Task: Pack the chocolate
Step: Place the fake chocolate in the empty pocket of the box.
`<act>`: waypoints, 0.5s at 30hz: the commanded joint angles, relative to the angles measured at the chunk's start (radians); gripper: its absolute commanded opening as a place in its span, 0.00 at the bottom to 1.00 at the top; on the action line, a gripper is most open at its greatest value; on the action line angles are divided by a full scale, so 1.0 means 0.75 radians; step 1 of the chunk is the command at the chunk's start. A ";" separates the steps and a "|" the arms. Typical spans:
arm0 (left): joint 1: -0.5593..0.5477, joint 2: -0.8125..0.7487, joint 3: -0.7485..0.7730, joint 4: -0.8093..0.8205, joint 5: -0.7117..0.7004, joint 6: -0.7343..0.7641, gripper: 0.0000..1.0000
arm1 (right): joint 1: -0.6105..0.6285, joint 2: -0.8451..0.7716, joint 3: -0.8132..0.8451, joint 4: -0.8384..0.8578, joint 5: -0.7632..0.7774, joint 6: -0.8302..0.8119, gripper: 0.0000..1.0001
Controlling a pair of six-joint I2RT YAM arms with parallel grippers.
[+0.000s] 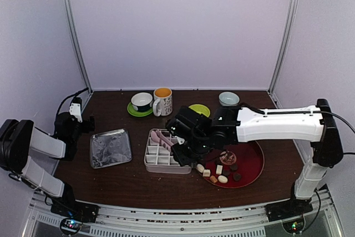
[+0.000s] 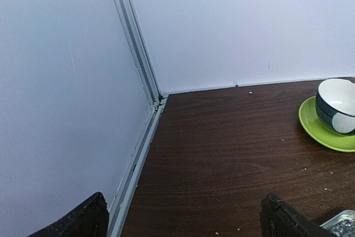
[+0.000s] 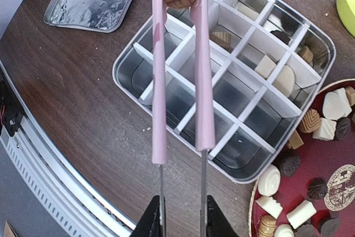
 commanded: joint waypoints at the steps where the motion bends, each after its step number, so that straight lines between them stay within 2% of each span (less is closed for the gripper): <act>1: 0.009 -0.003 0.011 0.078 0.010 0.013 0.98 | 0.004 0.109 0.138 0.034 0.035 -0.019 0.21; 15: 0.011 -0.003 0.011 0.077 0.011 0.013 0.98 | 0.004 0.237 0.233 -0.029 0.131 -0.029 0.24</act>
